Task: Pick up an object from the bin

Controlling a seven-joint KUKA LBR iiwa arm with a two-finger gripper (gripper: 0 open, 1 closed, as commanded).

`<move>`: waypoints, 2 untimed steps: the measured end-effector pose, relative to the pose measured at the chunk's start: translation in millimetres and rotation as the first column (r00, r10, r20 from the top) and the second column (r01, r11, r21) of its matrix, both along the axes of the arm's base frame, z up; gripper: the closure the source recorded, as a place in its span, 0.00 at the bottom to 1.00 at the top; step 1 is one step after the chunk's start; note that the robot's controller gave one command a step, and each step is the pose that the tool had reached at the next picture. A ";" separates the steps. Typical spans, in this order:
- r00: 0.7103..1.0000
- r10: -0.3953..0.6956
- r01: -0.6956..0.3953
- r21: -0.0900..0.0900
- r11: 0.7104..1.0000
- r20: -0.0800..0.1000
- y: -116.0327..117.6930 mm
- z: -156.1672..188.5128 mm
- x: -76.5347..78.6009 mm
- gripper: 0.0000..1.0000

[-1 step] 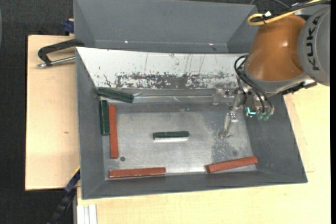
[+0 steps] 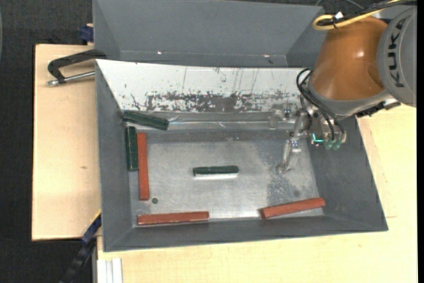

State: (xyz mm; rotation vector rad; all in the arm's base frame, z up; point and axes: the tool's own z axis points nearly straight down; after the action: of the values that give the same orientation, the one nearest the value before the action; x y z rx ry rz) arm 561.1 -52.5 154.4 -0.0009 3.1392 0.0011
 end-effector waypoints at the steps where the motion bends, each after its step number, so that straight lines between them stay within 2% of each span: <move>1: 0.996 0.089 -0.089 -0.001 0.996 0.004 15.1 -36.0 -7.6 0.00; 2: 0.971 0.239 -0.239 -0.001 0.971 0.002 76.4 -55.0 3.2 0.00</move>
Offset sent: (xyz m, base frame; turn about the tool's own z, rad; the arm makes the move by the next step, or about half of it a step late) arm 0.0099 0.1083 -0.0637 -0.2992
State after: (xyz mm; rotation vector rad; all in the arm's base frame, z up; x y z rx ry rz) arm 564.3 23.9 99.3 -0.3786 3.1139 0.0002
